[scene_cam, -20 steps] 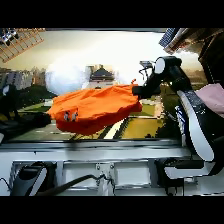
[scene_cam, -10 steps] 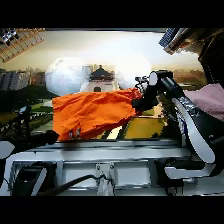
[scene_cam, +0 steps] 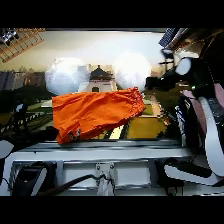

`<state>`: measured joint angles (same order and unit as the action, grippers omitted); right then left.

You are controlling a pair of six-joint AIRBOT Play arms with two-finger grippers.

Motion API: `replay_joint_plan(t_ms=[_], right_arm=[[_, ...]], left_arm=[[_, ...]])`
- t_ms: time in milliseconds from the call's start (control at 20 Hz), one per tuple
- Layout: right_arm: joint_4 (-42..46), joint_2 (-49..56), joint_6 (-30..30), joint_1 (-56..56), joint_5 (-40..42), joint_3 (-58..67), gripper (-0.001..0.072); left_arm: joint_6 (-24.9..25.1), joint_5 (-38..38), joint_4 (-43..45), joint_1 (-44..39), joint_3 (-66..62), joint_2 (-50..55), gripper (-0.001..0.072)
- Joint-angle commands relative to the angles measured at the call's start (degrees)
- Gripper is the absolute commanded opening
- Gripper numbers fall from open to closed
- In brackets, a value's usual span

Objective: Fold the clothes and pants, and hang the long-sleeved shirts on hangers.

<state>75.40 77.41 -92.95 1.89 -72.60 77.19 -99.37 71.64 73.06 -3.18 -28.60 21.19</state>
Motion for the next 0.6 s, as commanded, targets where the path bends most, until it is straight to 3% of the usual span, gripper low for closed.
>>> replay_joint_plan(t_ms=[0,100,250,550], right_arm=[[-17.66,4.17,9.01,-10.91,-0.63,0.83,0.0572],[-26.27,8.61,15.21,-14.58,-4.11,0.83,0.0585],[-28.00,13.66,19.17,-15.80,-7.80,0.48,0.0588],[-28.81,16.68,24.79,-15.78,-2.58,-7.13,0.0583]], left_arm=[[-0.46,-8.24,-8.59,0.07,-0.92,1.97,0.0504],[1.42,-11.52,-15.37,0.04,-0.92,3.17,0.0504],[6.56,-16.06,-22.86,0.04,-0.92,4.22,0.0504],[6.86,-18.36,-23.82,0.04,-0.92,6.21,0.0503]])
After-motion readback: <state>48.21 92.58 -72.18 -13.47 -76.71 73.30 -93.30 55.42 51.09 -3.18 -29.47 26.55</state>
